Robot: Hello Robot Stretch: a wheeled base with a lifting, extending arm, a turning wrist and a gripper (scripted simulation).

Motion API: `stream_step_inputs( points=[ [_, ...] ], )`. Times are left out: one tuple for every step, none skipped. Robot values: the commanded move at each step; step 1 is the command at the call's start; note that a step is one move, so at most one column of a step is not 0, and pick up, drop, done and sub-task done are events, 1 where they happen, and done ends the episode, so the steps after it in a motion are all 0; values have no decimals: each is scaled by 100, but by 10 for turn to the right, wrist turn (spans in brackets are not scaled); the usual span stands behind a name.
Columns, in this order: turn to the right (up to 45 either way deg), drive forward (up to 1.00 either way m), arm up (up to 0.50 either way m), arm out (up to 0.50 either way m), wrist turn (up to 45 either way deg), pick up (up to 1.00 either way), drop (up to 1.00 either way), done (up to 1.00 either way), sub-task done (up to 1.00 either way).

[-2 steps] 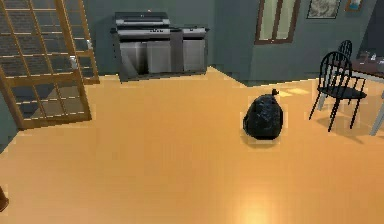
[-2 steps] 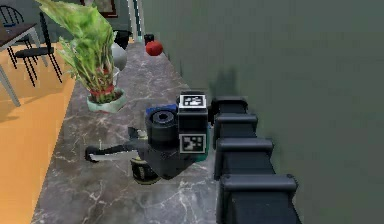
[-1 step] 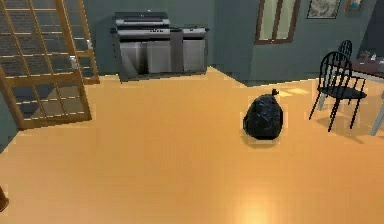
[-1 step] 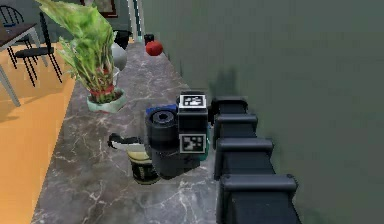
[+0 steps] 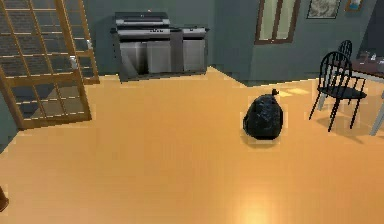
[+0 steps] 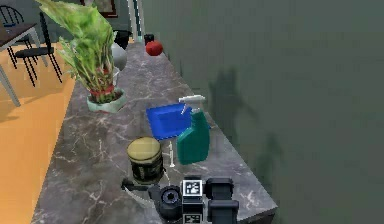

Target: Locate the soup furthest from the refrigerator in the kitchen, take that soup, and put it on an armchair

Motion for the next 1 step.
stream_step_inputs(
  points=[
    [0,0,0,0,0,100,0,0,0]
  ],
)
